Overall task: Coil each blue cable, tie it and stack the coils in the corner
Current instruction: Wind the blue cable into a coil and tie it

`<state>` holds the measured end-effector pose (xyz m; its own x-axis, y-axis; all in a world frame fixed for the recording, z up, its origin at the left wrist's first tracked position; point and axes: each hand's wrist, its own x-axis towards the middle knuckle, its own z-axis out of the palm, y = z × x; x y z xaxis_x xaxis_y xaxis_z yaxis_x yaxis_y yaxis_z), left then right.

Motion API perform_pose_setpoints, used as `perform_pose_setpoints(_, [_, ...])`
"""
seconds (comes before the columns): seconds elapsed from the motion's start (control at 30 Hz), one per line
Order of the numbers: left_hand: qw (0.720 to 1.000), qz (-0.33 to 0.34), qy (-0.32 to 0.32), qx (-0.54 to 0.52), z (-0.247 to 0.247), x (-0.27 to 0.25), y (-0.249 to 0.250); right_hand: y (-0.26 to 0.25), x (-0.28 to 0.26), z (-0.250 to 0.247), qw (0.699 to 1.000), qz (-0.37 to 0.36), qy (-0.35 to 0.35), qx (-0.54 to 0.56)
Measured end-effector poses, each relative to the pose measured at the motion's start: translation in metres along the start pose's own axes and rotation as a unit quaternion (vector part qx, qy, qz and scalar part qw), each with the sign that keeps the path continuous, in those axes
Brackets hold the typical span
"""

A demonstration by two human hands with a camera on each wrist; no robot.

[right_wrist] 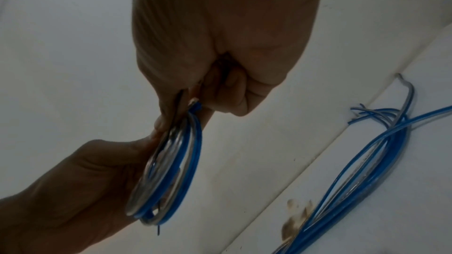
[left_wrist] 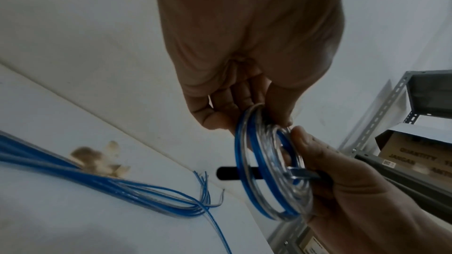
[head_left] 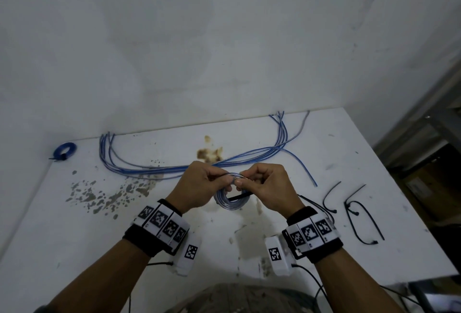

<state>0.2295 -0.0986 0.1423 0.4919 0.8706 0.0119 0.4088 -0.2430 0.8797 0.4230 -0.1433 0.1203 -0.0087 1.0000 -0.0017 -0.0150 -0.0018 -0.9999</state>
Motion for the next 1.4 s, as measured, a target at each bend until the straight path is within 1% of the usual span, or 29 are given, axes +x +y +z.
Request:
perform_pose_setpoints(0.07, [1.0, -0.011, 0.002, 0.01, 0.002, 0.0, -0.001, 0.001, 0.001, 0.0, 1.0, -0.001, -0.002, -0.019])
perform_pose_setpoints(0.2, [0.998, -0.005, -0.005, 0.069, 0.008, -0.002, -0.002, 0.005, 0.002, 0.002, 1.0, 0.011, -0.004, -0.027])
perform_pose_setpoints(0.3, [0.995, 0.015, 0.021, 0.1, 0.011, -0.005, -0.004, 0.007, 0.001, 0.005, 1.0, 0.027, 0.003, -0.008])
perform_pose_setpoints(0.37, [0.994, 0.032, 0.026, 0.104, 0.01, -0.005, -0.005, 0.004, -0.001, 0.005, 0.999, 0.041, 0.0, 0.004])
perform_pose_setpoints(0.43, [0.994, 0.042, 0.017, 0.104, 0.008, -0.005, -0.005, 0.001, -0.001, 0.001, 0.998, 0.06, -0.027, 0.002])
perform_pose_setpoints(0.53, [0.992, 0.06, -0.009, 0.112, 0.007, -0.004, -0.005, -0.005, 0.001, -0.008, 0.993, 0.063, -0.078, -0.058])
perform_pose_setpoints(0.6, [0.99, 0.07, -0.029, 0.12, 0.007, -0.003, -0.004, -0.009, 0.004, -0.013, 0.989, 0.067, -0.09, -0.093])
perform_pose_setpoints(0.7, [0.988, 0.07, -0.054, 0.123, 0.007, -0.002, -0.003, -0.009, 0.007, -0.02, 0.985, 0.081, -0.102, -0.117])
perform_pose_setpoints(0.8, [0.987, 0.067, -0.063, 0.133, 0.007, -0.001, -0.002, -0.008, 0.006, -0.019, 0.978, 0.075, -0.122, -0.15])
perform_pose_setpoints(0.9, [0.986, 0.072, -0.062, 0.136, 0.006, -0.001, -0.003, -0.009, 0.003, -0.021, 0.978, 0.086, -0.139, -0.13])
perform_pose_setpoints(1.0, [0.98, 0.097, -0.067, 0.159, 0.007, -0.001, -0.003, -0.011, 0.004, -0.021, 0.974, 0.068, -0.144, -0.162])
perform_pose_setpoints(1.07, [0.978, 0.106, -0.056, 0.169, 0.008, 0.0, -0.004, -0.009, 0.005, -0.017, 0.974, 0.054, -0.126, -0.18])
perform_pose_setpoints(1.2, [0.976, 0.116, -0.034, 0.18, 0.005, 0.001, -0.008, 0.002, 0.001, -0.007, 0.97, 0.004, -0.077, -0.231])
perform_pose_setpoints(1.27, [0.976, 0.116, -0.042, 0.182, 0.003, 0.0, -0.009, 0.002, 0.0, -0.007, 0.972, 0.019, -0.079, -0.222])
perform_pose_setpoints(1.33, [0.974, 0.115, -0.054, 0.185, 0.001, -0.001, -0.011, 0.0, -0.003, -0.009, 0.977, 0.031, -0.101, -0.183])
perform_pose_setpoints(1.4, [0.976, 0.103, -0.068, 0.18, 0.0, -0.002, -0.011, -0.001, -0.004, -0.013, 0.983, 0.014, -0.111, -0.146])
